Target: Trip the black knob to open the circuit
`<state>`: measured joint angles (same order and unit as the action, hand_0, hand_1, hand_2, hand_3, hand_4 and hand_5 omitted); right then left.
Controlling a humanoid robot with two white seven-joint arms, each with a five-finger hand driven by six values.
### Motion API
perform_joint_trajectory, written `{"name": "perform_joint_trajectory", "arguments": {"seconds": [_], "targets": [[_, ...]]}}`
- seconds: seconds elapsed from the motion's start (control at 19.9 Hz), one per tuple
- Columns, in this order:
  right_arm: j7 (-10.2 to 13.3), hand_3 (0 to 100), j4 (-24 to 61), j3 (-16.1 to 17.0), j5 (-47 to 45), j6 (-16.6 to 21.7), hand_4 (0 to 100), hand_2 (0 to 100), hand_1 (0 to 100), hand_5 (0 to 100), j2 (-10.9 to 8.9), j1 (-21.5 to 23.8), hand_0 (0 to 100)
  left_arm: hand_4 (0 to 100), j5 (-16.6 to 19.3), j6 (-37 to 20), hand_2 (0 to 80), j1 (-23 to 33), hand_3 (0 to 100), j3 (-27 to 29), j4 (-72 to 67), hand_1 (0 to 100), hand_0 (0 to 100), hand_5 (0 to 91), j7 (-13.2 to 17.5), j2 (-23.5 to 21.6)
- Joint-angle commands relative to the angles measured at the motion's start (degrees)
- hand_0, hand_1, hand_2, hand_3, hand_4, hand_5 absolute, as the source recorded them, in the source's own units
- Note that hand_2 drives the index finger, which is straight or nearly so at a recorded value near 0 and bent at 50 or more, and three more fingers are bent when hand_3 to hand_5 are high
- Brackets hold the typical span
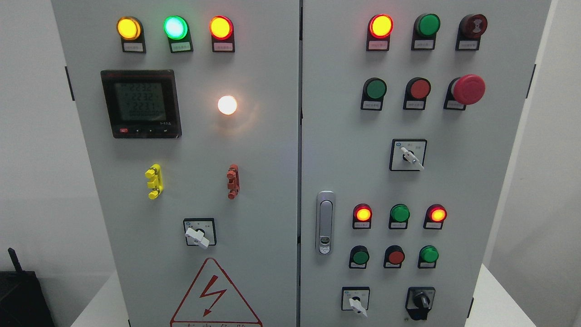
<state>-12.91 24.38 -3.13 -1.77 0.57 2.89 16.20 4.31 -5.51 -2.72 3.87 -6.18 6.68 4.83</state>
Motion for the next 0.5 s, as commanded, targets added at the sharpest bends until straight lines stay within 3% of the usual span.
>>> {"name": "perform_joint_trajectory", "arguments": {"seconds": [0.0,0.45], "targets": [[0.08,0,20.78,-1.53,-0.51,0.04,0,0,5,0,-1.84,2.96,0,0,0.00,-0.03,0.0,0.00,0,0.00,1.52,39,12,0.0,0.00,0.00],[3.07,0,35.29,-0.92,-0.78,1.36,0,0,4,0,-2.81,3.05,0,0,0.00,-0.03,0.0,0.00,0,0.00,1.43,39,12,0.0,0.00,0.00]]}}
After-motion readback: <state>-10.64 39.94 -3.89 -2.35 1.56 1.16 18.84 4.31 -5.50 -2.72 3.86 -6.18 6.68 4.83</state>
